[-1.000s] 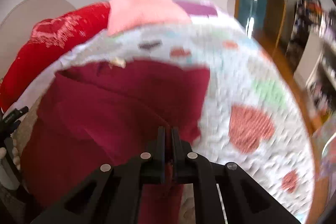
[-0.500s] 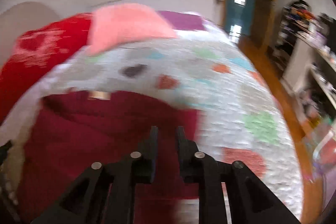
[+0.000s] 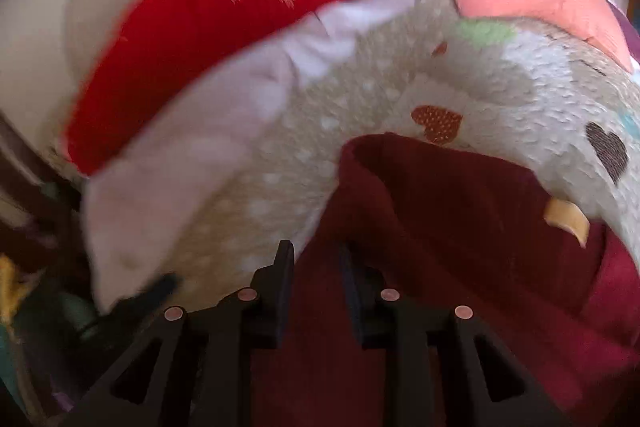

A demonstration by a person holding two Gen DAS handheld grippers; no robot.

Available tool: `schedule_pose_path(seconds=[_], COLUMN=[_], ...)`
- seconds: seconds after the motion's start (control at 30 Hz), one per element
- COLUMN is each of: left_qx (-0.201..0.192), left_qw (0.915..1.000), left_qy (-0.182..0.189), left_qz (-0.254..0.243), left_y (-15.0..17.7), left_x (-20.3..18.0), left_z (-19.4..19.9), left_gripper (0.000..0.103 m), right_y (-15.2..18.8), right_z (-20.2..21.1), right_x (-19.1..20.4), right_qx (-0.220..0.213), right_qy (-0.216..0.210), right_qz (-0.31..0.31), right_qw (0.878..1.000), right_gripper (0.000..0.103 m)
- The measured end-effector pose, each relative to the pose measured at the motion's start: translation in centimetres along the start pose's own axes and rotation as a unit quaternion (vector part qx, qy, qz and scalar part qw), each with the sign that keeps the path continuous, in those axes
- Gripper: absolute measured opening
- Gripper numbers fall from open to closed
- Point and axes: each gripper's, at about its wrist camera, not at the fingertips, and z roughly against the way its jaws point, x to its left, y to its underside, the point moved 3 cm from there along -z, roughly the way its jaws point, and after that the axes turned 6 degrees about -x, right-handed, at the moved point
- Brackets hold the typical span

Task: Fold small clothes

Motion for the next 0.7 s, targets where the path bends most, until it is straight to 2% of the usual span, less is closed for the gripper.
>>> schedule_pose_path(seconds=[0.07,0.17,0.23,0.27,0.3,0.43,0.53,0.57,0.6,0.63,0.7], left_qx=[-0.003,-0.002,-0.001,-0.001,-0.001,-0.021,-0.075,-0.087,-0.096,-0.097,-0.082], left_qw=[1.0,0.9999,0.9999,1.0,1.0,0.9986,0.9945,0.9928,0.9903,0.988,0.9844], left_qy=[0.003,-0.006,-0.002,0.002,0.008,0.04,0.021,0.008,-0.009,-0.022,-0.028], left_qz=[0.003,-0.012,-0.012,-0.009,-0.004,0.029,0.07,0.082,0.1,0.118,0.153], left_y=[0.1,0.3,0.3,0.3,0.2,-0.7,-2.0,-2.3,-2.5,-2.5,-2.4], left_x=[0.1,-0.3,-0.3,-0.2,-0.1,0.9,3.3,4.1,5.2,6.2,7.8], left_z=[0.1,-0.1,-0.2,-0.2,-0.2,0.9,2.8,3.2,3.6,3.6,3.1], left_gripper=[0.095,0.095,0.095,0.095,0.095,0.095,0.095,0.095,0.095,0.095,0.095], right_y=[-1.7,-4.5,-6.2,-6.4,-6.5,-5.8,-3.0,-2.0,-1.2,-0.2,2.5], right_z=[-2.4,-3.6,-4.8,-5.0,-4.9,-0.5,3.3,4.1,4.1,4.2,4.1], right_x=[-0.8,-2.2,-3.0,-3.2,-3.1,-1.7,-0.5,0.0,0.6,1.4,2.6], right_qx=[0.001,-0.02,-0.015,-0.011,-0.017,-0.099,-0.136,-0.138,-0.134,-0.126,-0.101], right_qy=[0.042,0.094,0.164,0.177,0.184,0.165,0.142,0.131,0.119,0.103,0.064], right_qz=[-0.002,-0.007,0.021,0.027,0.032,0.035,0.034,0.038,0.043,0.047,0.055], right_qw=[0.999,0.995,0.986,0.984,0.982,0.981,0.98,0.981,0.983,0.986,0.991], right_gripper=[0.026,0.026,0.039,0.049,0.048,0.048,0.046,0.035,0.018,0.015,0.015])
